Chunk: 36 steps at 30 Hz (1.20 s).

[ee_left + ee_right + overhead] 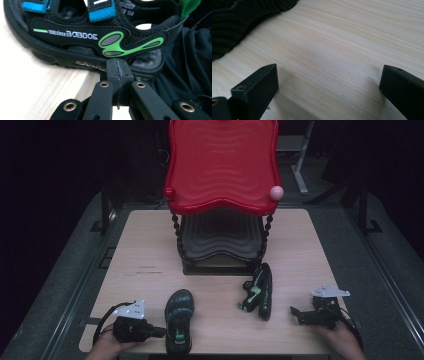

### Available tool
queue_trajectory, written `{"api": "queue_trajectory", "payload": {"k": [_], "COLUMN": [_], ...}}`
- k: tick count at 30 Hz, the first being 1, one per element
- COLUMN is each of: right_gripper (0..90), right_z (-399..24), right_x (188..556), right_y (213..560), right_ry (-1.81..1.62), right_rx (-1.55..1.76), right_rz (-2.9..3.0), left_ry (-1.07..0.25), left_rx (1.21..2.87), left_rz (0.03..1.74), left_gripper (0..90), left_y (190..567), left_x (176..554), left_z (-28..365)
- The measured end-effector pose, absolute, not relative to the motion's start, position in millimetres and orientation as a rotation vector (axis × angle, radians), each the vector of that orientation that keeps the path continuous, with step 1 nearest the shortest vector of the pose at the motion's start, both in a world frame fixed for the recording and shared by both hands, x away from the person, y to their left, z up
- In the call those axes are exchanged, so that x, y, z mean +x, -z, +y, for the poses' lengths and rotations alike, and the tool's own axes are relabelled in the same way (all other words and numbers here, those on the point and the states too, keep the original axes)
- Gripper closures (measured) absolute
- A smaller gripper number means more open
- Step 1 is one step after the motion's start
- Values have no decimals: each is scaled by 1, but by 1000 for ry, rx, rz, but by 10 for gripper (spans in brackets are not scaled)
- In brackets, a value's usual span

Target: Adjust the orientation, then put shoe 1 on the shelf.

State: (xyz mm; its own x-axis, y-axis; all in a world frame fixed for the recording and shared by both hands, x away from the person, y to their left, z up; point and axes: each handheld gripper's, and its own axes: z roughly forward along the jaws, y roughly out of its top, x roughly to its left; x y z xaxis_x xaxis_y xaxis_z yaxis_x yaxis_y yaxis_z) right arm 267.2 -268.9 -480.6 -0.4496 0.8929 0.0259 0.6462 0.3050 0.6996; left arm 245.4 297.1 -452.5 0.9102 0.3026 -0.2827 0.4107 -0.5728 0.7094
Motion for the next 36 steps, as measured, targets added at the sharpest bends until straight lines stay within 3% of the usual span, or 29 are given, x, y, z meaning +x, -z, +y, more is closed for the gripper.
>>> {"api": "queue_trajectory", "payload": {"k": [6,10,15,22,26,36], "right_gripper": [17,18,18,18,18,18], "right_z": [-269,-269,-269,-269,-269,-269], "right_x": [267,267,267,267,267,267], "right_y": [481,481,481,481,481,481], "right_ry": [-923,-923,-923,-923,-923,-923], "right_rx": [1378,1378,1378,1377,1377,1377], "right_rz": [2210,2210,2210,2210,2211,2211], "left_ry": [121,85,32,7,8,32], "left_rx": [2179,2152,2092,2027,2042,2108], "left_rz": [534,551,569,546,522,475], "left_gripper": [892,834,637,460,420,416], "left_y": [447,441,427,414,414,424], "left_x": [248,250,254,261,265,270], "left_z": [306,310,314,301,284,256]}}
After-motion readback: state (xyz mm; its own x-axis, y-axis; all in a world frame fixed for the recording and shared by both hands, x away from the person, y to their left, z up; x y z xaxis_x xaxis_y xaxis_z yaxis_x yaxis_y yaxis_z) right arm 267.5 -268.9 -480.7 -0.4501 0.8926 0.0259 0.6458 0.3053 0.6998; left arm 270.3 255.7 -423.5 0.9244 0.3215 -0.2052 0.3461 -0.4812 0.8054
